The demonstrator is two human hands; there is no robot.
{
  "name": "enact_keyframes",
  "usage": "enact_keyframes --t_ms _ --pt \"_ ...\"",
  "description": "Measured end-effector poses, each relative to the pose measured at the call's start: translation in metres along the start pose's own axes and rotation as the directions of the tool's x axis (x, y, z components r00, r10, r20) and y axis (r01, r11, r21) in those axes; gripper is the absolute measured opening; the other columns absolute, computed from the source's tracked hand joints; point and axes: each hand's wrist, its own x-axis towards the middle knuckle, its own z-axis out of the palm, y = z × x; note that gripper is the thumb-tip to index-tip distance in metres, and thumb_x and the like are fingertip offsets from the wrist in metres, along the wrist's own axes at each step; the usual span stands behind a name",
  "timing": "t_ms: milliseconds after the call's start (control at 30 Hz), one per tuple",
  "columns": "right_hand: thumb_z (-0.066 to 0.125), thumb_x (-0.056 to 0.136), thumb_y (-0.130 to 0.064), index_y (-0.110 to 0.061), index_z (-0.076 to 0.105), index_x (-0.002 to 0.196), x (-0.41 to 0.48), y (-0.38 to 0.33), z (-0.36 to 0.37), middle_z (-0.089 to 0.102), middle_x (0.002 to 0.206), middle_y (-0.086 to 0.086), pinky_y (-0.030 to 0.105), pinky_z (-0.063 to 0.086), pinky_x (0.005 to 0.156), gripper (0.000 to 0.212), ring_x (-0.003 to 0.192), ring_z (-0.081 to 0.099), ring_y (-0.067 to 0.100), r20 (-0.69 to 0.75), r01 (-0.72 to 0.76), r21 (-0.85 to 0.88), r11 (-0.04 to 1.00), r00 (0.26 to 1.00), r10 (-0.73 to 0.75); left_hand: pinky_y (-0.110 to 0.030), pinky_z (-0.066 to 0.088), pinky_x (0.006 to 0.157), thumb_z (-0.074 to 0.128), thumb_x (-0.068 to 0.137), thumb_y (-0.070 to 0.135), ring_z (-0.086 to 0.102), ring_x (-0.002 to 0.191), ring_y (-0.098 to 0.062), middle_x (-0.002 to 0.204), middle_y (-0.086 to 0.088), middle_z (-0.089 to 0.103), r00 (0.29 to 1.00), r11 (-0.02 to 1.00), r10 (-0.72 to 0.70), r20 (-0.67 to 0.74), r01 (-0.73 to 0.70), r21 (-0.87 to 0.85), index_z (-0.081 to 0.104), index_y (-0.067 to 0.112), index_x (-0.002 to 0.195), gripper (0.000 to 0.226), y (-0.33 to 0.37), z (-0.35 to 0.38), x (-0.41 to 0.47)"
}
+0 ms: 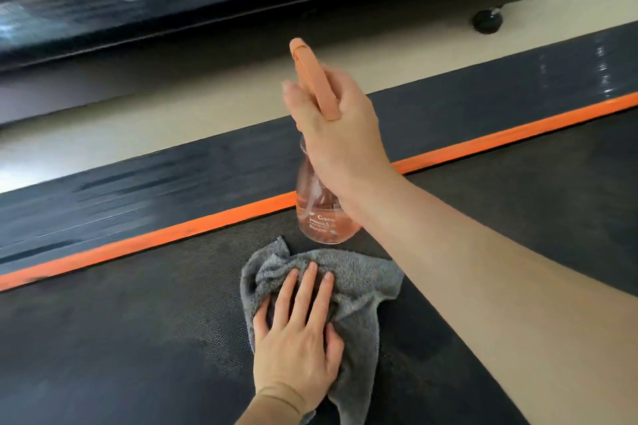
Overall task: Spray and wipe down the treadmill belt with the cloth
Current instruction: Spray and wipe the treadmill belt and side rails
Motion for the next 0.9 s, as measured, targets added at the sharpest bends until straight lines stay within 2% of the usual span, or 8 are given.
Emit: enact_keyframes --t_ms 200,367,467,567,667,767,834,901 --pt "0.055 0.102 -0.029 -0.012 0.061 0.119 0.016 -0.006 0.028 0.051 0.070 -0.016 0.025 0.041 0.065 0.024 0.064 0.050 0.004 0.038 0.216 0.011 0.976 0.976 -0.216 -0.045 0.029 0.101 0.048 0.075 0.043 0.036 0.140 -0.019 0.154 0.003 0.042 1.000 1.000 0.015 -0.015 -0.015 -0.009 0.044 0.028 0.147 0.073 -0.001 -0.002 0.003" --pt "0.064 0.096 -0.028 -0.017 0.056 0.131 0.025 0.009 0.026 0.055 0.077 -0.016 0.020 0.048 0.076 0.037 0.076 0.057 0.008 0.178 0.357 -0.175 0.918 0.928 -0.327 -0.046 0.031 0.101 0.049 0.074 0.043 0.037 0.139 -0.019 0.154 0.004 0.042 1.000 1.000 0.021 -0.008 -0.021 -0.018 0.050 0.027 0.145 0.073 -0.001 -0.003 0.002" --pt "0.069 0.092 -0.035 -0.037 0.054 0.103 0.026 0.022 0.016 0.055 0.075 -0.011 0.026 0.048 0.073 0.019 0.074 0.056 0.012 0.299 0.348 -0.284 0.894 0.918 -0.262 -0.047 0.031 0.101 0.049 0.074 0.043 0.038 0.139 -0.020 0.154 0.004 0.043 1.000 1.000 0.016 0.009 -0.016 -0.023 0.051 0.027 0.144 0.072 -0.001 -0.003 0.003" --pt "0.066 0.084 -0.055 -0.042 0.046 0.076 0.032 0.025 0.014 0.055 0.080 -0.012 0.043 0.050 0.076 0.025 0.086 0.056 0.019 0.283 0.355 -0.441 0.824 0.927 -0.247 -0.048 0.031 0.102 0.048 0.076 0.043 0.038 0.139 -0.020 0.154 0.003 0.042 1.000 1.000 0.018 0.002 -0.018 -0.023 0.051 0.027 0.145 0.071 -0.001 -0.002 0.003" --pt "0.079 0.077 -0.048 -0.026 0.061 0.098 0.035 0.027 0.011 0.057 0.099 -0.003 0.045 0.048 0.087 0.035 0.101 0.054 0.022 0.323 0.357 -0.471 0.807 0.921 -0.219 -0.050 0.034 0.101 0.048 0.080 0.043 0.037 0.140 -0.021 0.156 0.004 0.038 1.000 1.000 0.023 0.016 -0.023 0.005 0.045 0.028 0.148 0.070 -0.004 0.001 0.004" --pt "0.082 0.076 -0.038 -0.022 0.048 0.136 0.020 0.040 0.002 0.047 0.126 0.006 0.041 0.046 0.095 0.071 0.117 0.046 0.025 0.258 0.287 -0.567 0.772 0.952 -0.164 -0.053 0.037 0.101 0.047 0.082 0.044 0.037 0.141 -0.023 0.158 0.003 0.035 0.999 1.000 0.015 0.038 -0.016 0.025 0.041 0.027 0.150 0.070 -0.004 0.001 0.002" --pt "0.078 0.079 -0.028 -0.015 0.042 0.141 -0.003 0.054 -0.007 0.044 0.126 0.011 0.041 0.050 0.087 0.073 0.112 0.049 0.028 0.232 0.311 -0.673 0.672 0.950 -0.207 -0.052 0.035 0.102 0.046 0.083 0.044 0.036 0.141 -0.024 0.158 0.003 0.035 1.000 1.000 0.014 0.022 -0.015 0.027 0.041 0.026 0.150 0.069 -0.003 0.000 0.001" --pt "0.073 0.081 -0.018 -0.009 0.048 0.134 -0.032 0.070 -0.021 0.047 0.119 0.013 0.039 0.052 0.075 0.060 0.100 0.054 0.029 0.307 0.401 -0.722 0.564 0.916 -0.259 -0.052 0.031 0.103 0.044 0.085 0.043 0.035 0.141 -0.024 0.158 0.002 0.034 1.000 0.999 0.016 -0.010 -0.016 0.041 0.041 0.026 0.150 0.068 -0.002 0.002 0.000"
